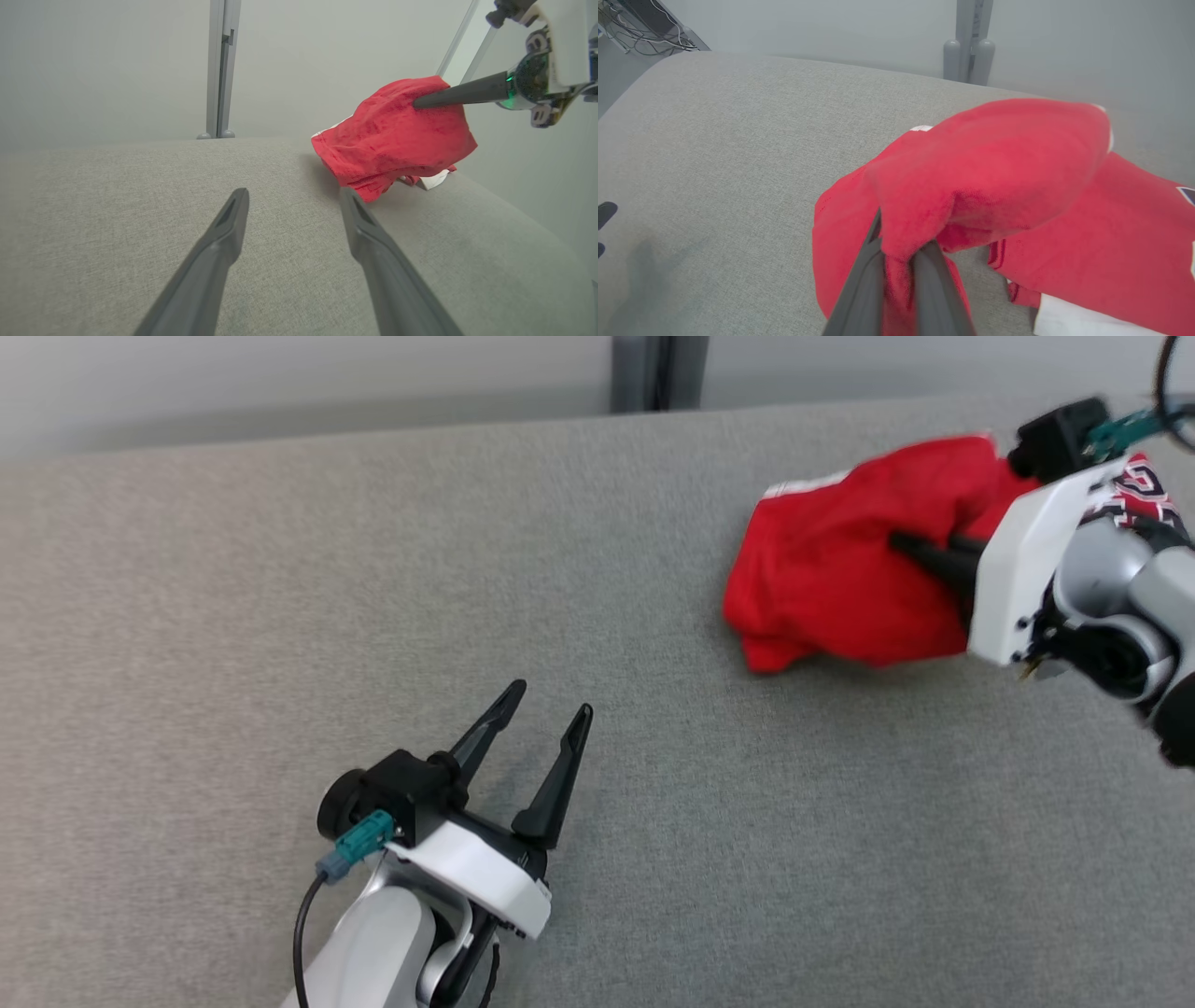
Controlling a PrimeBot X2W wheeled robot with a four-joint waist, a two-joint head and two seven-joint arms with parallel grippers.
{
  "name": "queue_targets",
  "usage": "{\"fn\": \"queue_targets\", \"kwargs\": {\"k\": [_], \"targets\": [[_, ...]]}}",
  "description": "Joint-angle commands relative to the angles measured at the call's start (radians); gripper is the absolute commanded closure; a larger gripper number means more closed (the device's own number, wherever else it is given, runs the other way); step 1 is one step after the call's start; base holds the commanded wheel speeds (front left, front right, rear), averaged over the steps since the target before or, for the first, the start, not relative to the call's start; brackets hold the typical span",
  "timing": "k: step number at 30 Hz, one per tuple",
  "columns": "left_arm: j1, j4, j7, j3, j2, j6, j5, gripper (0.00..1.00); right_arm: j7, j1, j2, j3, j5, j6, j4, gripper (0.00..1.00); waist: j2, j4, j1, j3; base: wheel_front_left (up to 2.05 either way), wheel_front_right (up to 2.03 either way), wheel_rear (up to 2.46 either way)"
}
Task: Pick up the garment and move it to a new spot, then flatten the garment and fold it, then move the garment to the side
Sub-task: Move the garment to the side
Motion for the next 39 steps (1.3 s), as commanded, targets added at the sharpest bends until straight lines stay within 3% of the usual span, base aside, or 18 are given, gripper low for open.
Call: {"fn": "queue_targets", "kwargs": {"k": [1, 9, 18, 24, 31, 39], "targets": [[-0.029, -0.005, 0.001, -0.002, 0.011, -0.004, 0.008, 0.0, -0.016, -0.029, -0.022, 0.001, -0.022, 0.001, -0.01, 1.0, -0.0001, -0.031, 0.0, 0.06, 0.0, 0.0, 0.0], [-0.082, -0.012, 0.011, -0.025, 0.025, -0.007, 0.015, 0.0, -0.086, -0.135, -0.099, 0.01, -0.038, 0.001, -0.08, 1.0, -0.0001, -0.031, 0.0, 0.163, 0.0, 0.0, 0.0], [-0.123, -0.006, 0.009, -0.035, 0.035, -0.007, 0.007, 0.0, -0.149, -0.264, -0.141, 0.016, -0.054, 0.001, -0.177, 1.0, -0.0001, 0.003, 0.0, 0.235, 0.0, 0.0, 0.0], [-0.126, 0.005, 0.006, -0.03, 0.04, -0.006, 0.0, 0.0, -0.039, -0.242, -0.189, 0.017, -0.135, 0.001, -0.206, 1.0, -0.0001, 0.008, 0.0, 0.261, 0.0, 0.0, 0.0], [-0.116, 0.013, 0.007, -0.024, 0.053, 0.001, -0.005, 0.0, 0.015, -0.199, -0.243, 0.017, -0.185, 0.001, -0.187, 1.0, -0.0001, -0.016, 0.0, 0.263, 0.0, 0.0, 0.0], [-0.119, -0.004, 0.027, -0.037, 0.063, 0.007, -0.005, 0.0, 0.063, -0.197, -0.242, 0.017, -0.241, 0.001, -0.082, 1.0, -0.0001, -0.05, 0.0, 0.269, 0.0, 0.0, 0.0]]}}
